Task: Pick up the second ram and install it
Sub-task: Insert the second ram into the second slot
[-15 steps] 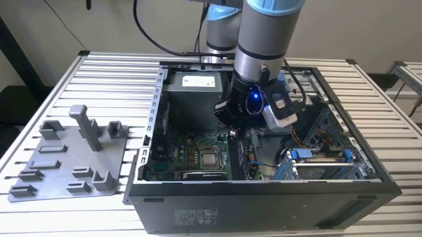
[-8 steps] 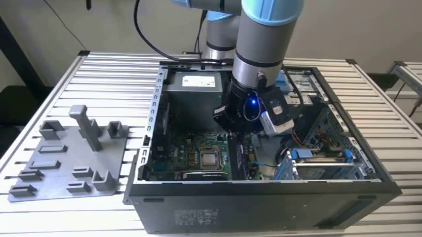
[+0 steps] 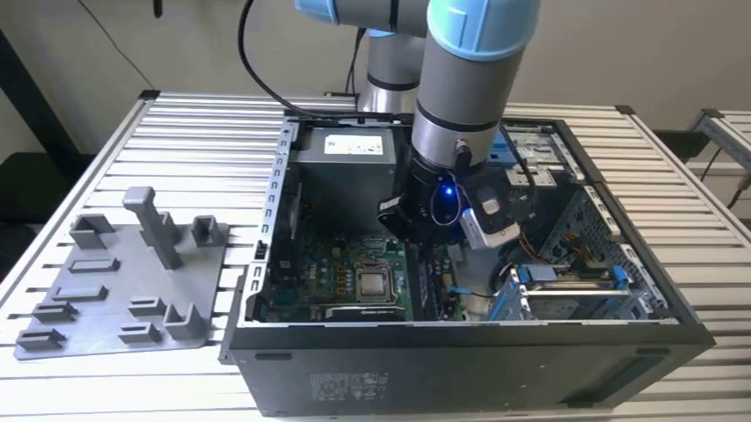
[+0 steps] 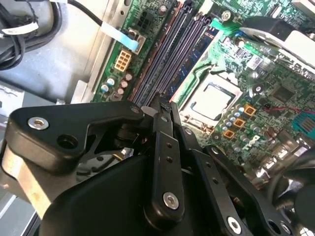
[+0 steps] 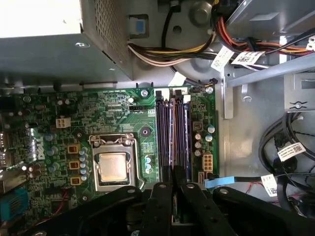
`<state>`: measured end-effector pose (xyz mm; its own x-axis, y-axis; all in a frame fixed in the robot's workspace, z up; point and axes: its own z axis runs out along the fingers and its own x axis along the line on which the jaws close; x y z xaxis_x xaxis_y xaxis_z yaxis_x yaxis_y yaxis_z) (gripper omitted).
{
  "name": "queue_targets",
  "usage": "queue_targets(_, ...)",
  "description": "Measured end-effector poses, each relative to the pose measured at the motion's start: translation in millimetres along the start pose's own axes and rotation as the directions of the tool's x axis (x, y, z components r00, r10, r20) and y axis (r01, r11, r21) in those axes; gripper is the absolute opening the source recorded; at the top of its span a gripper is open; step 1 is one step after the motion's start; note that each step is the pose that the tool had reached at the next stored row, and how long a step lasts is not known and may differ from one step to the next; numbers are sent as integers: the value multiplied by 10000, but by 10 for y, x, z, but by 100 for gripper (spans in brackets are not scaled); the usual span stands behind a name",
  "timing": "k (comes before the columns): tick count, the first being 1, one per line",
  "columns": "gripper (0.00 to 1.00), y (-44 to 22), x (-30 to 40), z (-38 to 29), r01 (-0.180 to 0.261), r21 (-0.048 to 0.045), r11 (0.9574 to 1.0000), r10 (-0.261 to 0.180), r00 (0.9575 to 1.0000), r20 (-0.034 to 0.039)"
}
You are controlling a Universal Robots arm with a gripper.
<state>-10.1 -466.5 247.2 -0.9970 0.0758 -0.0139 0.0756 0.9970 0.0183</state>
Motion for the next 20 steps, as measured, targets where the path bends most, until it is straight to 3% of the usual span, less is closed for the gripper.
queue_targets(13, 14, -5, -2, 23, 162, -3, 9999, -162, 9999, -3)
queue_targets(20, 14, -7, -2, 81, 388, -6, 9992, -388, 9992, 2)
